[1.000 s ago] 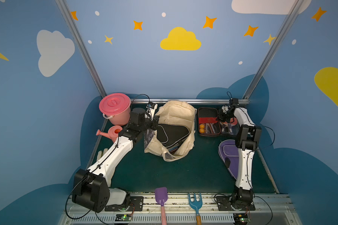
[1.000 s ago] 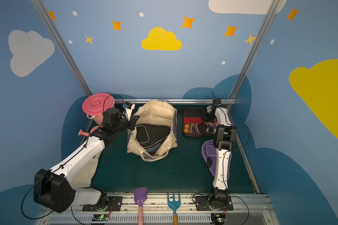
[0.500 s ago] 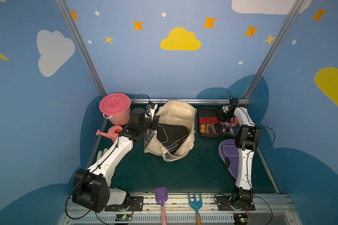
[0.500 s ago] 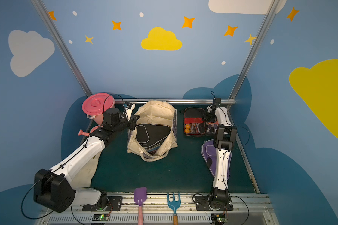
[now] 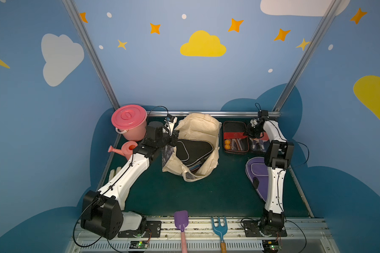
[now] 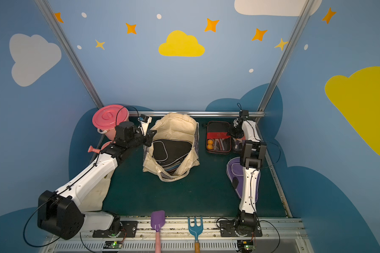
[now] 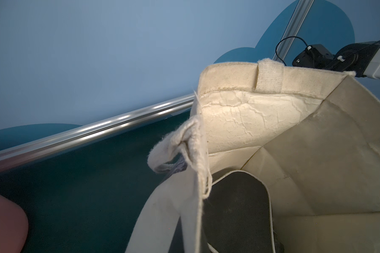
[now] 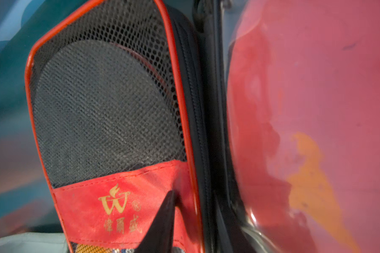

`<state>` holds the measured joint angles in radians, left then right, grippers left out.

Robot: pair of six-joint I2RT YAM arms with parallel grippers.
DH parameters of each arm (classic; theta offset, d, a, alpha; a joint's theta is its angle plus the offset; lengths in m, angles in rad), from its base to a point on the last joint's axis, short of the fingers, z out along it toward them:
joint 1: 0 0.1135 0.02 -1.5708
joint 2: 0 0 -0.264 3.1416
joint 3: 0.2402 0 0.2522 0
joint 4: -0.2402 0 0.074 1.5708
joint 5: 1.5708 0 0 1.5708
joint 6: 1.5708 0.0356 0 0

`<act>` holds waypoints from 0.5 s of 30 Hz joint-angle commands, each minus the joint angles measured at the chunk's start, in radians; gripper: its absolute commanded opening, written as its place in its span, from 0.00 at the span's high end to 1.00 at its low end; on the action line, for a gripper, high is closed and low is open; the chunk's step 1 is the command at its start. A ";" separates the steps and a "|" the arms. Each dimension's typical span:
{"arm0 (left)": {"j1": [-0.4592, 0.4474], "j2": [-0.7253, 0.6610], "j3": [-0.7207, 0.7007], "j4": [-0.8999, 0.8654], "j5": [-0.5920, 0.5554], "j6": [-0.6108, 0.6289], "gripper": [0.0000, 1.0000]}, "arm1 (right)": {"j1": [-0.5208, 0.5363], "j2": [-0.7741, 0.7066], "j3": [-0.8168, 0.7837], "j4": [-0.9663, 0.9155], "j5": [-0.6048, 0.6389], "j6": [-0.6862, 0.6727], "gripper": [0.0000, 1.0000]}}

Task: Remove the ping pong set from the canvas bag
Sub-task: Place the ping pong set at the center of the board.

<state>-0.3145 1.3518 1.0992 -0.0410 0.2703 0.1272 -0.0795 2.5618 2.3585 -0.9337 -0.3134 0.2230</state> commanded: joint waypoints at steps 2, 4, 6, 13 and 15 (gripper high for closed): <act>-0.009 -0.037 0.008 0.110 0.052 0.014 0.96 | 0.010 -0.040 0.012 -0.066 -0.004 -0.026 0.65; -0.009 -0.042 0.007 0.106 0.051 0.015 0.96 | 0.016 -0.051 0.012 -0.071 -0.014 -0.033 0.62; -0.009 -0.045 0.007 0.100 0.047 0.018 0.96 | 0.022 -0.071 0.012 -0.073 -0.016 -0.042 0.57; -0.011 -0.054 0.007 0.095 0.043 0.020 0.96 | 0.045 -0.166 0.011 -0.091 0.000 -0.078 0.39; -0.010 -0.056 0.008 0.094 0.041 0.021 0.96 | 0.054 -0.196 0.004 -0.099 0.009 -0.093 0.31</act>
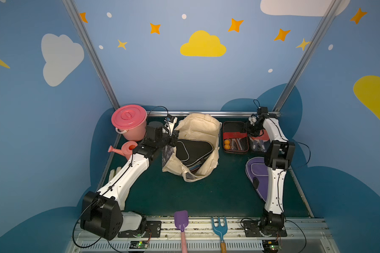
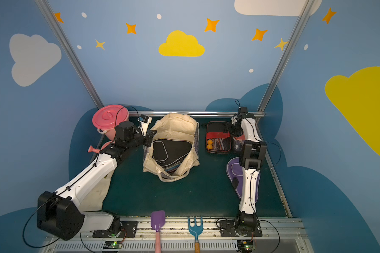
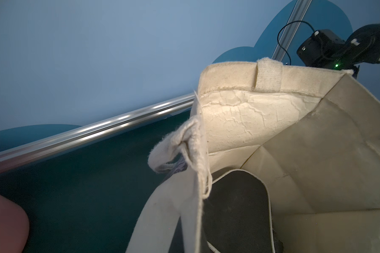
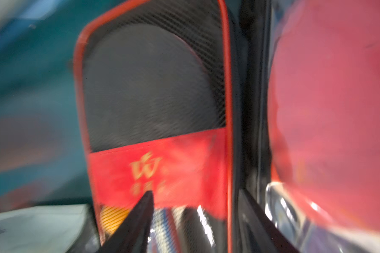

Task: Remove the ping pong set from the canvas bag
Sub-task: Place the ping pong set at the center of the board, then adjust the ping pong set in the canvas bag.

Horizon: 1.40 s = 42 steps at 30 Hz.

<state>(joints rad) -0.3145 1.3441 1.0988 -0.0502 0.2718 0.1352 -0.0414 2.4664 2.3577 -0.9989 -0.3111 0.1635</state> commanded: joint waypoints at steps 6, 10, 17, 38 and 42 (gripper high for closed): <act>-0.017 -0.052 0.019 0.092 0.035 0.022 0.96 | 0.056 -0.238 -0.076 -0.025 0.028 -0.085 0.15; -0.024 -0.053 0.044 0.076 0.031 0.040 0.96 | 0.112 -0.380 -0.195 0.024 -0.022 -0.153 0.13; -0.046 -0.058 0.099 0.065 0.028 0.067 0.96 | 0.245 -0.719 -0.505 0.208 -0.094 -0.256 0.12; -0.074 -0.106 0.146 0.133 0.053 0.052 0.96 | 0.753 -0.814 -0.609 0.021 -0.057 -0.701 0.10; -0.074 -0.105 0.071 0.179 0.031 0.013 0.96 | 0.758 -0.719 -0.595 0.051 -0.039 -0.683 0.10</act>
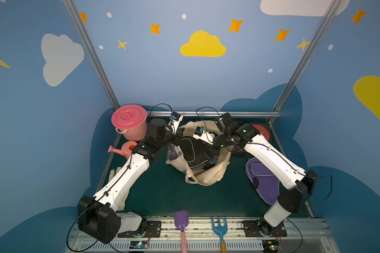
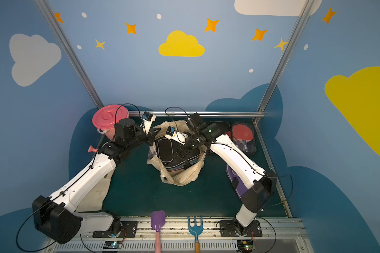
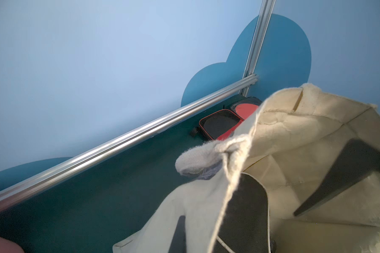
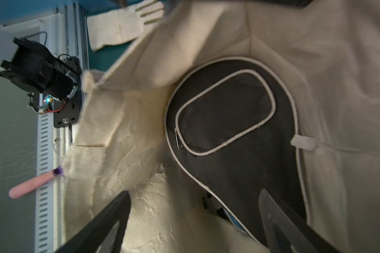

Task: Remove the ping pong set from the canvas bag
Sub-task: Adjust the ping pong set in the canvas bag.

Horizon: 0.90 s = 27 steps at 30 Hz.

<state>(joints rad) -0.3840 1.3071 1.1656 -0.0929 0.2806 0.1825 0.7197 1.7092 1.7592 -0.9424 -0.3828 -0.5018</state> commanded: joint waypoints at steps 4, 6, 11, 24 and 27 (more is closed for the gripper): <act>-0.005 -0.053 -0.041 0.251 0.023 -0.052 0.96 | -0.020 0.159 0.080 -0.005 0.049 -0.014 0.10; -0.005 -0.046 -0.053 0.264 0.028 -0.057 0.96 | -0.033 0.212 0.133 -0.011 0.064 -0.007 0.10; -0.005 -0.038 -0.078 0.299 0.040 -0.061 0.96 | -0.083 0.322 0.228 0.006 0.067 0.013 0.10; -0.006 0.031 -0.073 0.333 0.090 -0.055 0.96 | -0.169 0.538 0.430 -0.072 -0.044 0.025 0.10; -0.003 0.052 -0.066 0.337 0.111 -0.053 0.96 | -0.179 0.570 0.442 -0.064 -0.046 0.042 0.10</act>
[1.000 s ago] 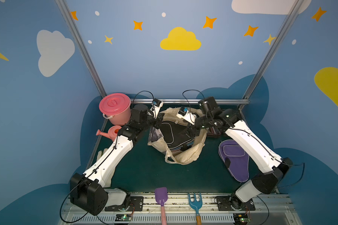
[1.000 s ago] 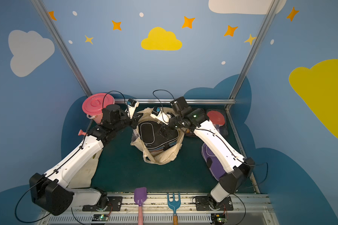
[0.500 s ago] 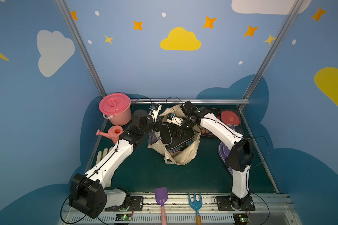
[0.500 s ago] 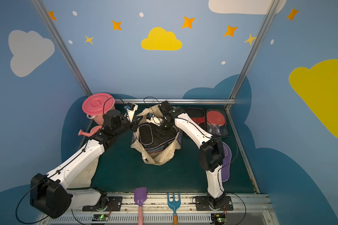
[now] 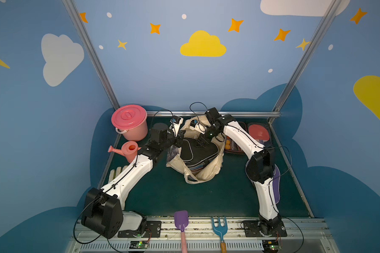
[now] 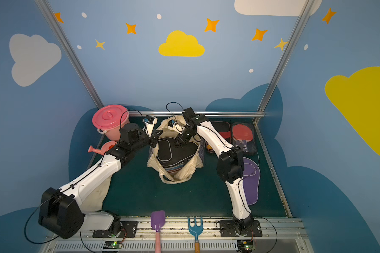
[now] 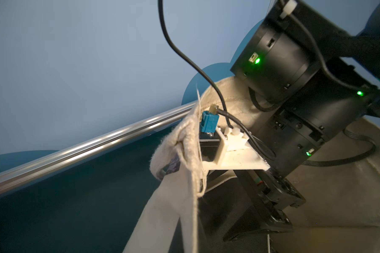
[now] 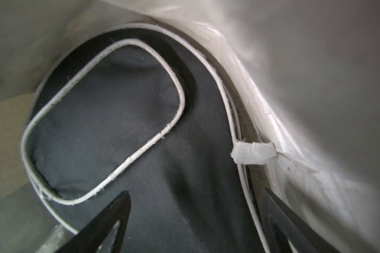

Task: Remove the ping pong set from the canvas bag
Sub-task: Adjust the ping pong set in the canvas bag.

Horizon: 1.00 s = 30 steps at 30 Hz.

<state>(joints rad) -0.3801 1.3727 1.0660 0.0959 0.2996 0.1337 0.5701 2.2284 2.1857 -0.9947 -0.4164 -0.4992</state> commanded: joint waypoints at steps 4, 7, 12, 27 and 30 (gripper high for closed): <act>-0.007 0.002 0.034 0.160 0.118 -0.002 0.96 | -0.043 0.079 0.019 0.008 -0.024 0.066 0.10; -0.006 0.006 0.030 0.170 0.133 0.001 0.96 | -0.053 0.109 0.035 0.001 -0.050 0.080 0.10; -0.006 0.010 0.027 0.173 0.146 0.004 0.96 | -0.070 0.182 0.076 -0.056 -0.120 0.087 0.10; -0.007 0.005 0.013 0.188 0.170 0.009 0.96 | -0.105 0.355 0.241 -0.329 -0.290 0.009 0.37; -0.006 -0.003 0.008 0.185 0.160 0.012 0.96 | -0.109 0.339 0.238 -0.333 -0.283 0.012 0.79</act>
<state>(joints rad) -0.3801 1.4292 1.0660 0.1390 0.3809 0.1341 0.5083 2.4893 2.4615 -1.2110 -0.6746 -0.5453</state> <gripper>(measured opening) 0.058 0.319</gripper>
